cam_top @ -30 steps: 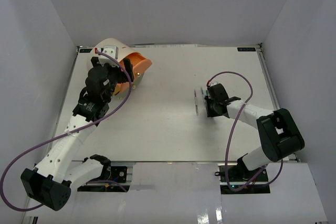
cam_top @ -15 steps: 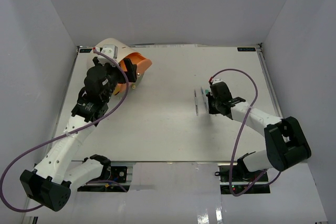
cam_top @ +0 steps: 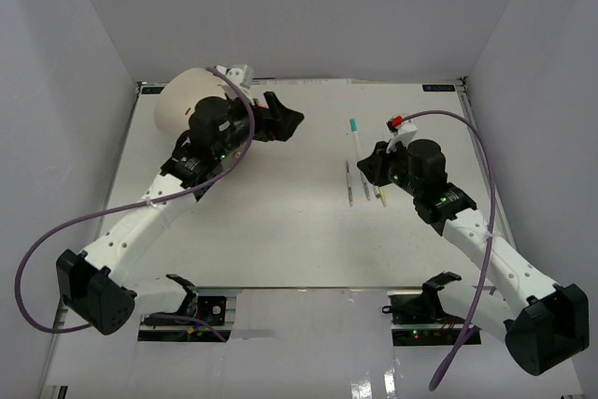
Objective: Sort the stationery into containers
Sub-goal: Pick up the pen from the center of the board.
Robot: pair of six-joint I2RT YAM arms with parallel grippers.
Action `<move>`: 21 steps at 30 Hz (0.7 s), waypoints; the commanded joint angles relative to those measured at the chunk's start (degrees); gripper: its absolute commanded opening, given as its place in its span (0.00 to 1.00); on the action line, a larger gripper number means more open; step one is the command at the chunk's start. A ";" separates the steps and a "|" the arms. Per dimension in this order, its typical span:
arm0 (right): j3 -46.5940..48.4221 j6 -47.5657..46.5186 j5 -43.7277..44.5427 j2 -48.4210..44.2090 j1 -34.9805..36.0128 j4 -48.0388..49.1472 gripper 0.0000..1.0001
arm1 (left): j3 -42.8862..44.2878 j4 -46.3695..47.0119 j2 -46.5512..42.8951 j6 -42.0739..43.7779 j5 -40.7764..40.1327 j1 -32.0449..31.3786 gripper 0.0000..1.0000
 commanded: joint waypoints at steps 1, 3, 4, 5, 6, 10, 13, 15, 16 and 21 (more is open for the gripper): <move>0.41 2.25 -9.91 -1.99 -0.11 9.89 0.17 | 3.65 3.47 4.99 -2.26 0.26 -6.63 0.98; -0.11 3.92 -11.84 -2.52 -0.03 13.58 0.18 | 4.88 5.75 7.72 -3.13 -0.45 -9.72 0.98; -0.38 4.54 -13.42 -2.69 -0.11 14.81 0.18 | 5.85 6.55 10.17 -3.31 -0.98 -10.68 0.98; -0.64 5.50 -14.22 -2.96 -0.11 16.04 0.18 | 6.38 6.99 11.32 -3.31 -1.68 -11.56 0.98; -0.91 5.86 -14.75 -3.39 -0.11 18.05 0.19 | 6.82 7.69 12.38 -3.22 -2.90 -13.14 0.98; -1.35 7.09 -16.15 -3.66 -0.03 19.48 0.20 | 7.97 9.54 16.60 -5.06 -3.27 -14.65 0.98; -1.87 7.27 -16.24 -3.93 0.06 19.65 0.20 | 7.44 12.09 18.10 -6.56 -2.48 -15.09 0.97; -2.14 7.44 -16.16 -4.19 0.06 19.83 0.20 | 7.26 13.23 18.98 -7.18 -2.21 -15.26 0.91; -2.31 7.62 -15.98 -4.19 0.06 20.01 0.21 | 7.35 13.41 19.33 -7.44 -2.12 -15.26 0.88; -3.19 8.32 -15.89 -3.93 0.06 21.06 0.22 | 6.56 15.08 19.77 -8.58 -1.25 -15.26 0.58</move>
